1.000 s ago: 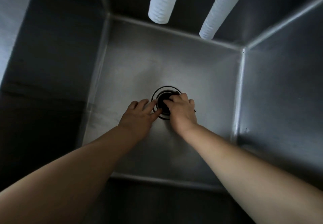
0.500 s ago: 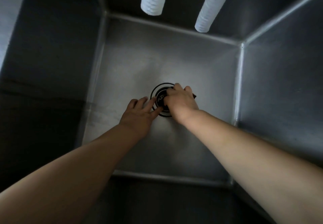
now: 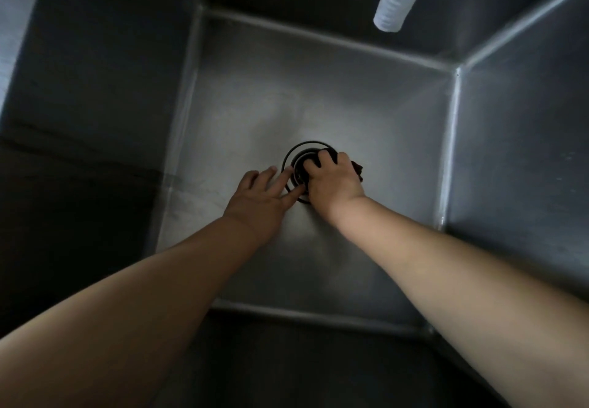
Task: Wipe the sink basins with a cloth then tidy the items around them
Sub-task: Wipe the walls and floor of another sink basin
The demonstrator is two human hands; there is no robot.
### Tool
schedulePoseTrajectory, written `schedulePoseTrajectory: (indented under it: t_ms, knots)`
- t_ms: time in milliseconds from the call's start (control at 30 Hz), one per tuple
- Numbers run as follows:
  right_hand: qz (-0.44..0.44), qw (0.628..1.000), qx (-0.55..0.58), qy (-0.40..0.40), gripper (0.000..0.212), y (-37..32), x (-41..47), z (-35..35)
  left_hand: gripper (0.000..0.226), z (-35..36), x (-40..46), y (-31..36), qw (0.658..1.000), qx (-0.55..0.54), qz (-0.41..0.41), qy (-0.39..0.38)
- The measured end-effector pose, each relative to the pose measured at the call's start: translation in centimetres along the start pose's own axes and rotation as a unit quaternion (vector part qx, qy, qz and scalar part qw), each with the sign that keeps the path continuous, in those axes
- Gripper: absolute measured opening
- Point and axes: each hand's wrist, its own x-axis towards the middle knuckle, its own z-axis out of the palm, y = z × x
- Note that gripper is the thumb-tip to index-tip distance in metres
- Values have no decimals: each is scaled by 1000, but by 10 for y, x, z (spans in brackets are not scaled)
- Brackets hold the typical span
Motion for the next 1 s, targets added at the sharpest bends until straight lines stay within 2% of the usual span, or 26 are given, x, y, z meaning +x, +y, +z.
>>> schedulePoseTrajectory:
  t_ms: [167, 267, 333, 400, 500, 600, 633, 667, 767, 800, 900, 1000]
  knots:
    - [20, 995, 56, -75, 37, -4, 4, -8, 69, 0, -1, 0, 1000, -5, -2, 0]
    - [47, 978, 190, -68, 32, 2, 3, -9, 69, 2, 0, 0, 1000, -8, -6, 5]
    - [115, 923, 367, -29, 30, 7, -3, 1, 69, 3, 0, 1, 1000, -8, -7, 11]
    - [148, 861, 482, 62, 30, 8, -14, 15, 68, 4, 0, 2, 1000, -10, -8, 15]
    - [202, 790, 532, 227, 38, 15, -27, 31, 68, 2, -2, 2, 1000, -7, -10, 20]
    - [266, 747, 531, 298, 41, 46, -26, 30, 72, 0, -4, 3, 1000, -8, -8, 10]
    - [274, 749, 521, 305, 44, 57, -21, 30, 73, 1, -4, 3, 1000, -6, -8, 8]
    - [269, 766, 500, 301, 48, 67, -15, 30, 73, 1, -4, 3, 1000, -4, -10, 7]
    - [218, 877, 380, 198, 66, 82, 2, 33, 70, 5, -3, 4, 1000, 2, -15, 6]
    - [204, 900, 350, 159, 69, 83, 5, 35, 69, 6, -2, 4, 1000, 6, -17, 8]
    - [208, 915, 321, 129, 62, 78, 2, 39, 67, 7, -2, 6, 1000, 9, -26, 13]
    - [220, 904, 324, 170, 53, 57, -16, 53, 66, 7, -4, 7, 999, 1, -38, 29]
